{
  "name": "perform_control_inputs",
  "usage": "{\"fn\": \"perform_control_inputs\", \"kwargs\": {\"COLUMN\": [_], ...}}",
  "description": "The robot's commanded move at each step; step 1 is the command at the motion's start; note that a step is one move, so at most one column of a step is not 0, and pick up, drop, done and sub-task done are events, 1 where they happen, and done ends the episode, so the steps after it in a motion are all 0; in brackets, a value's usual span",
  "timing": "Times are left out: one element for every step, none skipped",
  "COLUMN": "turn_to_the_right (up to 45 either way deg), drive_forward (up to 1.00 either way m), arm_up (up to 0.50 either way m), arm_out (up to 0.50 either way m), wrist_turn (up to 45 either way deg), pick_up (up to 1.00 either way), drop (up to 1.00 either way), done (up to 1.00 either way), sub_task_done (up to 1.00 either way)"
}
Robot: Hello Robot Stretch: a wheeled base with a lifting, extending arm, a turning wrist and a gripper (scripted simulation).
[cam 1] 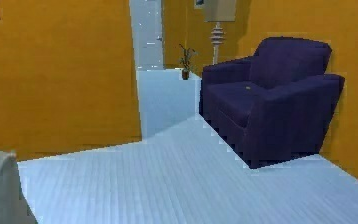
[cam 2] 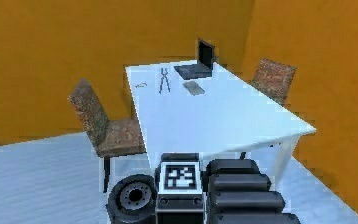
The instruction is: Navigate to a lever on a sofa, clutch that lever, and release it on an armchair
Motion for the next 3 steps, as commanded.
{"fn": "perform_control_inputs", "kwargs": {"turn_to_the_right": [0.0, 0.0, 12.0], "drive_forward": [1.00, 1.00, 0.00], "arm_up": [0.00, 0.00, 0.00], "arm_out": [0.00, 0.00, 0.00], "wrist_turn": [0.0, 0.0, 0.0], "pick_up": [0.00, 0.00, 0.00], "drop": [0.00, 0.00, 0.00], "done": [0.00, 0.00, 0.00], "sub_task_done": [0.00, 0.00, 0.00]}}
